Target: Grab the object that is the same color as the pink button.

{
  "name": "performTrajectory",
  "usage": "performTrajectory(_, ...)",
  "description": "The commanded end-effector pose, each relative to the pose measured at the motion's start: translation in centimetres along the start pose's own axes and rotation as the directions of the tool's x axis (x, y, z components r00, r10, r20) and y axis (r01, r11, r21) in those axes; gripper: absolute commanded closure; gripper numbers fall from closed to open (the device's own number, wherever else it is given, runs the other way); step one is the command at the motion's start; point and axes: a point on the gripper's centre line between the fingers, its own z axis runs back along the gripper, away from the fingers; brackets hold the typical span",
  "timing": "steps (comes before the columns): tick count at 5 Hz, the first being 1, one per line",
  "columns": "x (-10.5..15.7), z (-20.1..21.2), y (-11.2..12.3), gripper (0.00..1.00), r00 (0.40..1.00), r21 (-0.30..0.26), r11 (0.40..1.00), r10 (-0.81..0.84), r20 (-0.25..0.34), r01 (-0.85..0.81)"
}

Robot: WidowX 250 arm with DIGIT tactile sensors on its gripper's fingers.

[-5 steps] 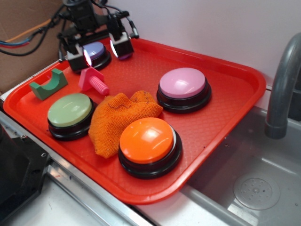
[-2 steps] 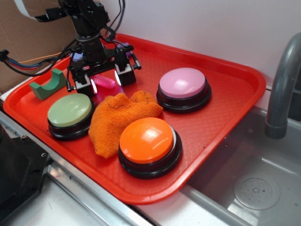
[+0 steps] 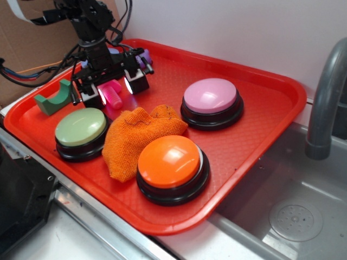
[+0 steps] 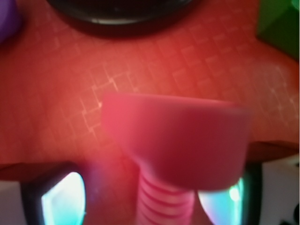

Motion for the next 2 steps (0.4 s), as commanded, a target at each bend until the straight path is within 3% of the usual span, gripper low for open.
performTrajectory(1,0.4,0.4,0.1,1.0,0.985,0.054,0.983,-0.173,-0.005,0.173)
performTrajectory(2,0.3,1.8,-0.4,1.0,0.958,0.077,0.955,-0.286,-0.006,0.285)
